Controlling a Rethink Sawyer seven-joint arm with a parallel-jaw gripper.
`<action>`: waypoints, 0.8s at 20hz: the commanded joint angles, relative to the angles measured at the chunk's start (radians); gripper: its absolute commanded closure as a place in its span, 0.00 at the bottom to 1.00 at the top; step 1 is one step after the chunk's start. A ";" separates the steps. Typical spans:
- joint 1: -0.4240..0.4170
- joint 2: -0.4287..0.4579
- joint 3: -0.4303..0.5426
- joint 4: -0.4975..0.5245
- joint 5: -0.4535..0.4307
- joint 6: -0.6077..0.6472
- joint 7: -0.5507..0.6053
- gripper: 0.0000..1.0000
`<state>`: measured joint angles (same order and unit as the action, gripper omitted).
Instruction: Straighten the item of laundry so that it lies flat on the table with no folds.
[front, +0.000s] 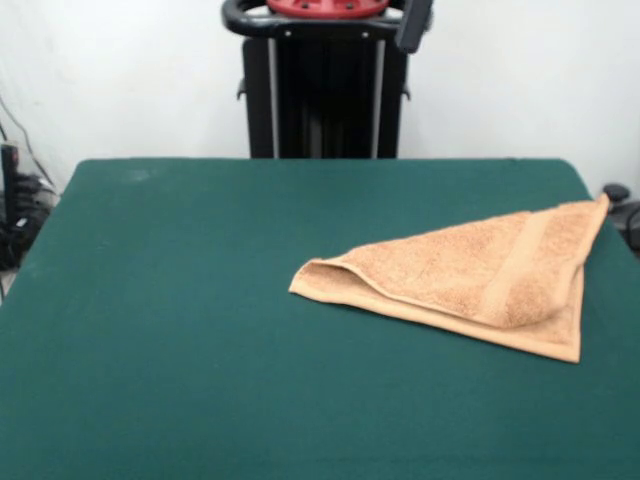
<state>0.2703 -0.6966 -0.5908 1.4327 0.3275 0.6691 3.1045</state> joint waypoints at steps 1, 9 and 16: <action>-0.013 0.151 0.104 -0.136 -0.041 0.155 0.036 0.00; 0.009 0.253 0.089 -0.248 -0.019 0.224 0.125 0.00; 0.019 0.351 0.093 -0.331 0.025 0.211 0.198 0.00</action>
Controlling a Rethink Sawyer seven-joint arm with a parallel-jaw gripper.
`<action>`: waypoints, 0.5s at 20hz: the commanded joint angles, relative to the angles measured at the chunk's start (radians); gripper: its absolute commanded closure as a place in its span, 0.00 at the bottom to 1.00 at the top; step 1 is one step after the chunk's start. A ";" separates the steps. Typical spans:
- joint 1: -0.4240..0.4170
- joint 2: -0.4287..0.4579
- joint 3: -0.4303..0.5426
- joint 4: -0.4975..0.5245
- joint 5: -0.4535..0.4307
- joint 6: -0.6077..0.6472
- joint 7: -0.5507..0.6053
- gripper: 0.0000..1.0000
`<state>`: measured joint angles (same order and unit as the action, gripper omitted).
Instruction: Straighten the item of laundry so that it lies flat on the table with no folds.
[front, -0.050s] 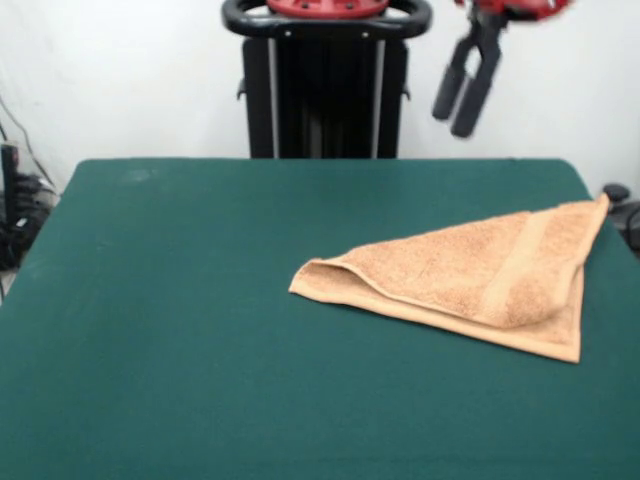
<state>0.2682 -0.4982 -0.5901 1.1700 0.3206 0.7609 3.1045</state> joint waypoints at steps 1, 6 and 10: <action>0.022 0.166 0.090 -0.080 0.040 0.117 0.210 0.00; 0.015 0.224 0.067 -0.148 0.068 0.127 0.247 0.00; 0.020 0.296 0.047 -0.221 0.108 0.126 0.317 0.00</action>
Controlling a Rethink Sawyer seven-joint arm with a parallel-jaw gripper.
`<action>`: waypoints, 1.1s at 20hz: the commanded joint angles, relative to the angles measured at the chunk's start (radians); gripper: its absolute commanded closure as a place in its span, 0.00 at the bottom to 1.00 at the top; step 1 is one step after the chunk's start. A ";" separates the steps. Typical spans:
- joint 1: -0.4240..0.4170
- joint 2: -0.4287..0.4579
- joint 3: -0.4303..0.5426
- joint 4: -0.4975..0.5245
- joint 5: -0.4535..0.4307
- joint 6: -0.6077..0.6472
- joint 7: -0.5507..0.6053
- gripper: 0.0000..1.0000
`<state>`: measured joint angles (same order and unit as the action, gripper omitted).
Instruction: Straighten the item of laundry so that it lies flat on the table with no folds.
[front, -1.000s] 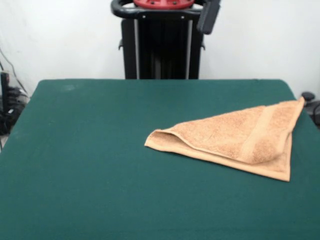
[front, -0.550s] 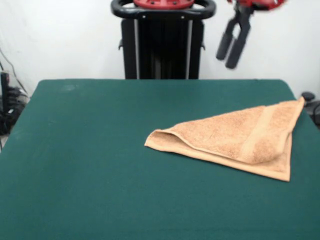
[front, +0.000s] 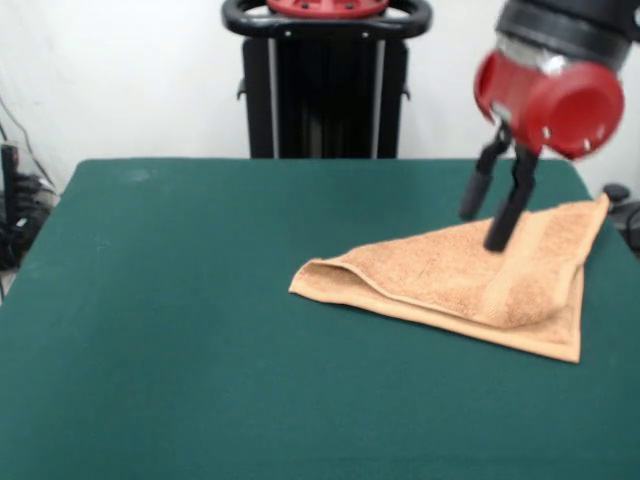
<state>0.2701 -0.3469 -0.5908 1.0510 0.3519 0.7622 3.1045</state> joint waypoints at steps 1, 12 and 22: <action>0.024 0.160 0.038 -0.122 0.086 0.131 0.332 0.00; 0.068 0.224 0.009 -0.113 0.175 0.132 0.371 0.00; 0.089 0.172 0.002 -0.008 0.187 0.136 0.315 0.00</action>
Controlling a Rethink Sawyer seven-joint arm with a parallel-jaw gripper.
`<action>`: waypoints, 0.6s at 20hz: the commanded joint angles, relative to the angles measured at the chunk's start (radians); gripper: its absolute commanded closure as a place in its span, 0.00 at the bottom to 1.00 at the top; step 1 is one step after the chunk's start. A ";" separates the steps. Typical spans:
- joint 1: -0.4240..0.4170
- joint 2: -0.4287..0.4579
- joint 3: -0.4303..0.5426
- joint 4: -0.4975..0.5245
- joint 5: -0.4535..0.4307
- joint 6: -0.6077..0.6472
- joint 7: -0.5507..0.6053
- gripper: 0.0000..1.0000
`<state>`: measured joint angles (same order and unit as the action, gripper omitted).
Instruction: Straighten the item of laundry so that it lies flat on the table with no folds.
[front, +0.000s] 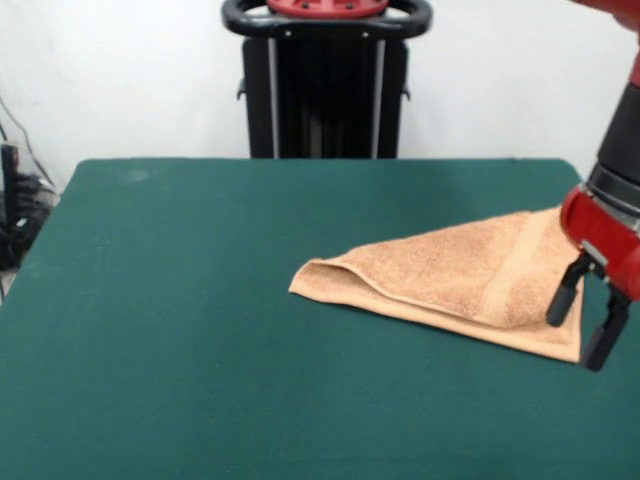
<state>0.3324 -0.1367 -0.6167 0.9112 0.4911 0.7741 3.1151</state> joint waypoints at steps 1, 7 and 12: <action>0.029 -0.040 0.029 0.138 0.051 0.121 0.303 0.00; 0.043 -0.031 0.046 0.199 0.058 0.048 0.290 0.00; 0.050 -0.027 0.064 0.258 0.057 -0.033 0.272 0.00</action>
<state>0.3596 -0.1739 -0.6167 0.9746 0.5127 0.7739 3.1151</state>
